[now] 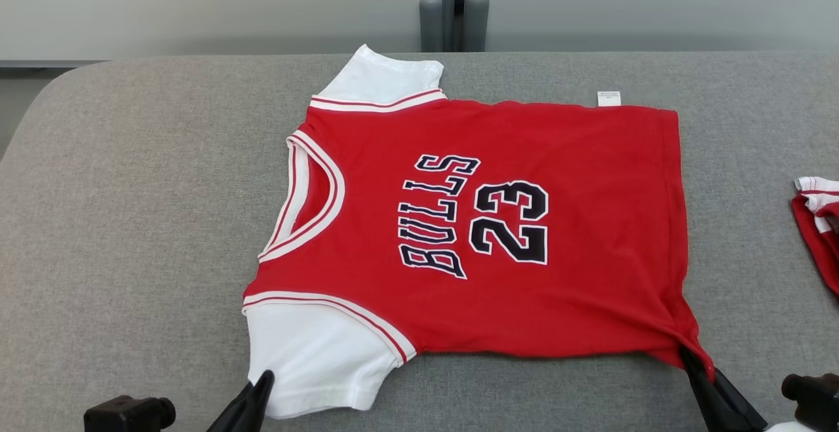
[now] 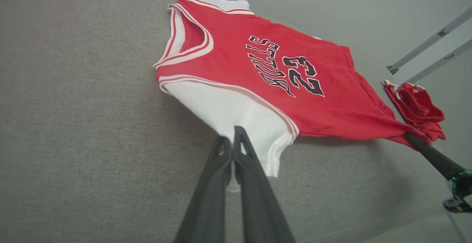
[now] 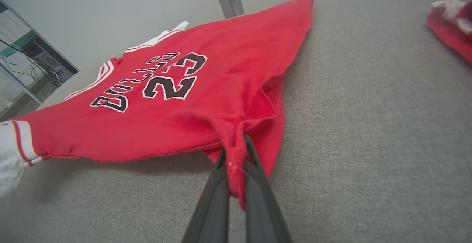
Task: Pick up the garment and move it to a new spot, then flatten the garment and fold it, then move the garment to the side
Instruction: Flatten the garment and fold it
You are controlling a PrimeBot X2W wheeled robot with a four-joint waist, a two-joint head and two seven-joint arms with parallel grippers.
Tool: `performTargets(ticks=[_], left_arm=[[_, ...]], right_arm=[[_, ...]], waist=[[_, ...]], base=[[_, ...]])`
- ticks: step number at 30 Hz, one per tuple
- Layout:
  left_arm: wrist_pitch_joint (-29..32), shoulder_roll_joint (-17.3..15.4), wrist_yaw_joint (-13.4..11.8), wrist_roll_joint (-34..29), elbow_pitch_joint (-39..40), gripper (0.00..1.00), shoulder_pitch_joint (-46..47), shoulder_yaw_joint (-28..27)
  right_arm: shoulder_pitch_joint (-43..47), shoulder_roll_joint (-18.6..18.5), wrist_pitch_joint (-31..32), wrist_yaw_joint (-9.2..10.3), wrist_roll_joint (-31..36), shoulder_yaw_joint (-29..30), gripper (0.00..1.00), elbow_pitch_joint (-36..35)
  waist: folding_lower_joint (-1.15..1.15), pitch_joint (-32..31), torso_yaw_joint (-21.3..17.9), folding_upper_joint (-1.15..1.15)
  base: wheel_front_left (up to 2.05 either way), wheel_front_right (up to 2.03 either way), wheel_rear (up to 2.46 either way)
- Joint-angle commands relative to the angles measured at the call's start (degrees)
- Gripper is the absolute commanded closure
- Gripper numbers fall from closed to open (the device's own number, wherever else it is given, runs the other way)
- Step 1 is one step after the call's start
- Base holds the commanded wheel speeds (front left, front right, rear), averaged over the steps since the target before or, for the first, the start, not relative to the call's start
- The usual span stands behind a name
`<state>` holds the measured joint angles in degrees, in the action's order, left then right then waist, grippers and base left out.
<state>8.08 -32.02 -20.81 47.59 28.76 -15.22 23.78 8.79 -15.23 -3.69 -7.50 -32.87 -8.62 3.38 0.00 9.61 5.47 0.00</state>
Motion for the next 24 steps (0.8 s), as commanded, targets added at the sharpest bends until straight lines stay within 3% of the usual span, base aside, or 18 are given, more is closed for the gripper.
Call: performTargets(ticks=[1, 8, 24], left_arm=[[0.0, -0.7, -0.6, 0.6, 0.6, 1.00, -0.7, -0.8], [0.2, -1.5, -0.1, 1.1, 0.7, 1.00, 0.1, -2.3], [0.2, -3.5, 5.4, 0.1, -1.2, 1.00, 15.5, -5.4]], right_arm=[[1.5, 0.5, 1.3, 0.02, 0.6, 1.4, 1.00, -1.9], [3.2, 1.9, 6.7, 0.02, 1.4, 2.8, 1.00, -6.0], [-6.4, 2.2, 16.5, 0.02, 2.4, 6.3, 1.00, -16.0]], waist=[[0.00, 0.0, 0.0, 0.00], [0.00, 0.2, -1.2, 0.00], [0.00, 5.8, -3.1, 0.00]], base=[[0.00, 0.00, 0.00], [0.00, 0.00, 0.00], [0.00, 0.00, 0.00]])
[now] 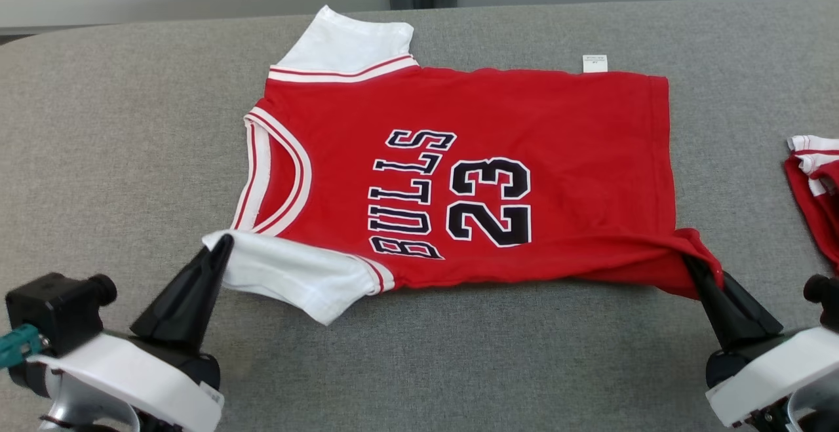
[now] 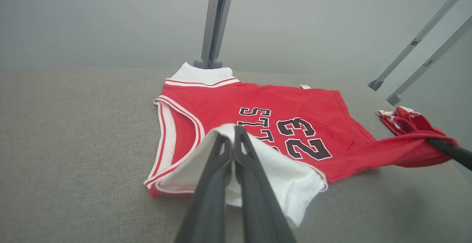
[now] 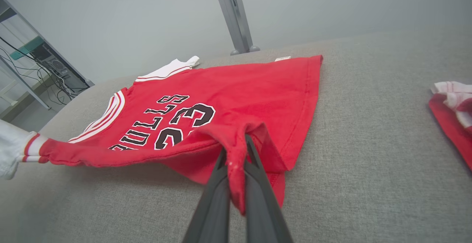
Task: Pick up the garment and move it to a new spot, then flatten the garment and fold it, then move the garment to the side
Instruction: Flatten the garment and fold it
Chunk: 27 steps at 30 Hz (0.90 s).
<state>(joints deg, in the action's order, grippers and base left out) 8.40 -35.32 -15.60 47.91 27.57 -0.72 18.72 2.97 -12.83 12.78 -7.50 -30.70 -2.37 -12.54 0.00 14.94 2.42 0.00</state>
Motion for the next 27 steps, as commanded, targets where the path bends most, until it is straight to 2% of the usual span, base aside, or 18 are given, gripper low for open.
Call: performTargets(ticks=[1, 5, 9, 16, 23, 24, 25, 26, 27], left_arm=[[0.3, -0.7, 0.4, -0.7, -0.4, 1.00, 1.9, -0.3], [1.0, -0.3, 1.3, -0.1, -1.7, 1.00, 6.3, -0.6], [2.3, 0.9, 3.1, 1.2, -5.1, 1.00, 11.3, 0.0], [3.6, 4.8, 7.3, 3.8, -16.3, 1.00, 21.4, 2.0], [0.7, 9.5, 11.6, 5.2, -28.8, 1.00, 28.8, 2.5], [-0.1, 10.0, 12.2, 5.2, -30.4, 0.68, 29.4, 2.4], [-1.1, 10.7, 12.6, 5.6, -31.6, 0.23, 30.1, 1.9], [-1.7, 10.9, 13.0, 5.7, -33.0, 0.00, 30.6, 1.8], [-2.7, 11.2, 13.1, 5.4, -34.3, 0.00, 30.9, 1.5]], right_arm=[[-1.3, -0.2, 0.6, 0.02, 0.5, 0.1, 1.00, -0.7], [-4.4, -0.1, 2.4, 0.02, 1.0, 0.7, 1.00, -1.6], [-8.0, -0.7, 4.5, 0.02, 0.5, 0.0, 1.00, 0.5], [-14.9, -1.8, 5.7, 0.02, 0.1, -1.8, 1.00, 7.8], [-19.3, -1.7, 2.8, 0.02, -1.8, -4.1, 1.00, 14.8], [-19.7, -1.4, 1.9, 0.01, -2.7, -4.6, 1.00, 15.1], [-20.2, -1.4, 1.1, 0.01, -3.2, -4.8, 0.75, 15.6], [-20.5, -1.7, 0.3, 0.01, -3.5, -5.1, 0.34, 16.2], [-20.6, -1.7, -0.5, 0.02, -4.0, -5.4, 0.00, 16.6]], waist=[[0.00, 0.7, -0.1, 0.00], [0.00, 2.6, -0.3, 0.00], [0.00, 5.0, -0.2, 0.00], [0.00, 9.0, -0.3, 0.00], [0.00, 11.5, -1.2, 0.00], [0.00, 11.7, -1.4, 0.00], [0.00, 11.8, -1.5, 0.00], [0.00, 12.0, -1.6, 0.00], [0.00, 12.0, -1.7, 0.00]], base=[[0.00, 0.00, 0.00], [0.00, 0.00, 0.00], [0.00, 0.00, 0.00], [0.00, 0.00, 0.00], [0.00, 0.00, 0.00], [0.00, 0.00, 0.00], [0.00, 0.00, 0.00], [0.00, 0.00, 0.00], [0.00, 0.00, 0.00]])
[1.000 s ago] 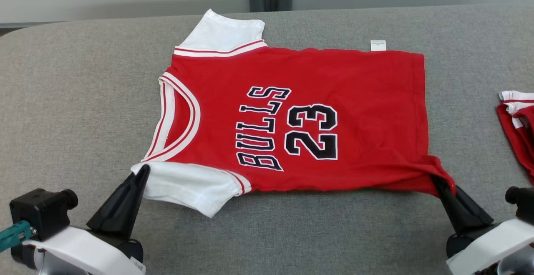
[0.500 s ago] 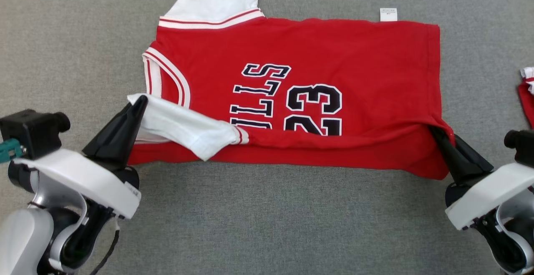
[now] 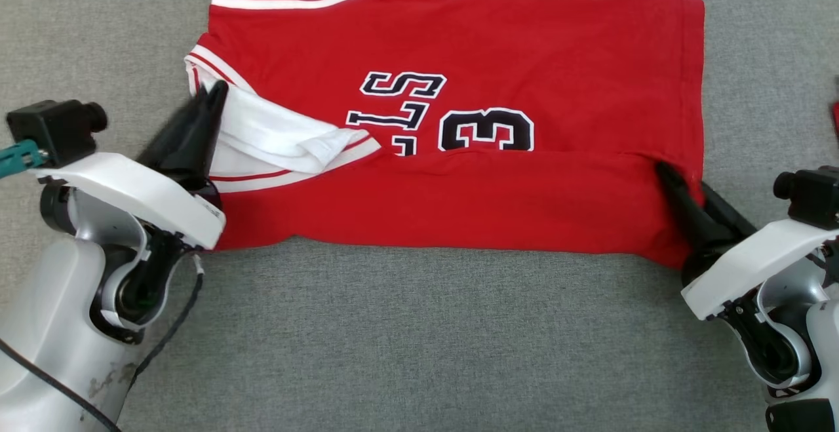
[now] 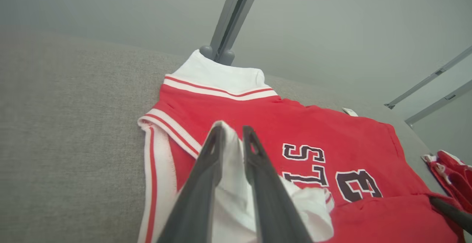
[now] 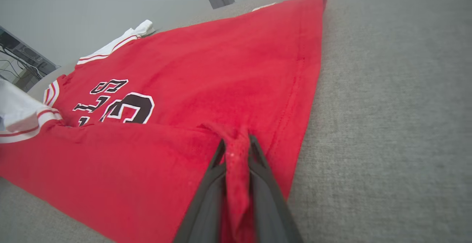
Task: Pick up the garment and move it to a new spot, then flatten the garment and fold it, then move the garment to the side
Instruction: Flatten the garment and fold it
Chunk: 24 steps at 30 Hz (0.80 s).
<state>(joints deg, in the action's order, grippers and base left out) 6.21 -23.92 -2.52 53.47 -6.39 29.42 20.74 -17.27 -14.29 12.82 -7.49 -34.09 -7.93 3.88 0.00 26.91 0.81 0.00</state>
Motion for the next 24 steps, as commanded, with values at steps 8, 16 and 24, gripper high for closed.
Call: performTargets(ticks=[8, 16, 24], left_arm=[[-13.7, 1.5, -1.0, -4.8, -4.4, 0.00, -0.7, -3.2], [-21.0, 1.4, -7.7, -13.9, 1.3, 0.00, -7.7, -6.4], [-21.4, 3.0, -10.0, -22.0, 9.4, 0.00, -19.0, -7.8]], right_arm=[[1.9, 0.8, -11.5, 0.00, 0.2, 1.3, 0.00, -0.4], [5.9, 3.5, -22.4, 0.00, 10.4, 4.8, 0.00, -3.0], [10.2, 6.7, -25.3, 0.01, 19.6, 7.1, 0.00, -3.2]], waist=[[0.00, -1.3, -0.3, 0.00], [0.00, -4.4, -0.7, 0.00], [0.00, -9.0, -0.3, 0.00]], base=[[0.00, 0.00, 0.00], [0.00, 0.00, 0.00], [0.00, 0.00, 0.00]])
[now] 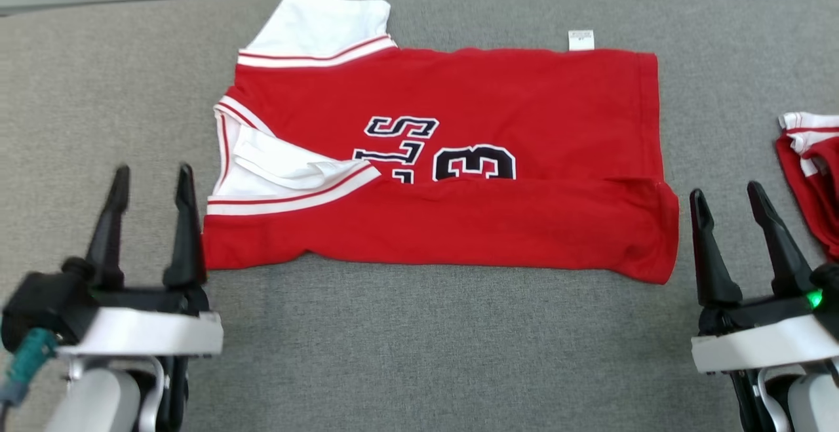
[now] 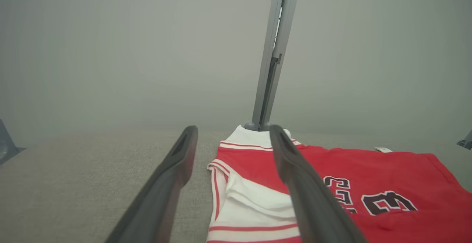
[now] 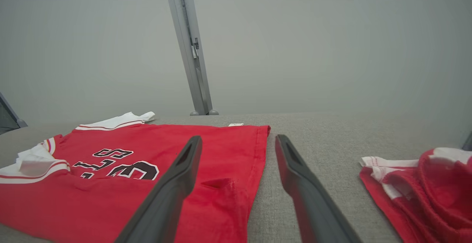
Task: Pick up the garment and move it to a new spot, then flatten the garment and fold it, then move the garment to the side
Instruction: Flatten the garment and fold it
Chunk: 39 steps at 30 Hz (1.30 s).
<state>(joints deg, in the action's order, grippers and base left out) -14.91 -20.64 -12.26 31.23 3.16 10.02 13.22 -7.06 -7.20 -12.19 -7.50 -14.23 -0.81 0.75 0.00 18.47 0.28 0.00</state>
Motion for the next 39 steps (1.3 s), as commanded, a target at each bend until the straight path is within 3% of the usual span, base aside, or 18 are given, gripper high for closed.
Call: performTargets(ticks=[1, 14, 28, 39], left_arm=[[-0.3, -0.2, -0.4, -0.6, 0.0, 0.00, -0.7, 0.1], [0.3, 0.6, 1.0, -2.4, -4.9, 0.00, -5.7, 3.4], [1.9, 0.1, 0.7, -2.2, -4.8, 0.00, -3.1, 4.0], [9.4, 0.1, 4.9, 1.3, -12.3, 0.00, 2.9, 6.1]], right_arm=[[0.5, 0.0, -0.4, 0.02, 0.4, 0.3, 0.00, -0.2], [6.2, 2.4, 0.9, 0.02, 3.8, 2.0, 0.00, 0.8], [5.0, 2.9, 1.5, 0.02, 3.3, 1.5, 0.00, 0.7], [0.5, 1.8, 4.0, 0.02, 2.6, -1.2, 0.00, 4.6]], waist=[[0.00, -1.2, 0.4, 0.00], [0.00, -6.5, 1.1, 0.00], [0.00, -5.3, 1.1, 0.00], [0.00, -0.4, -0.2, 0.00]], base=[[0.00, 0.00, 0.00], [0.00, 0.00, 0.00], [0.00, 0.00, 0.00], [0.00, 0.00, 0.00]])
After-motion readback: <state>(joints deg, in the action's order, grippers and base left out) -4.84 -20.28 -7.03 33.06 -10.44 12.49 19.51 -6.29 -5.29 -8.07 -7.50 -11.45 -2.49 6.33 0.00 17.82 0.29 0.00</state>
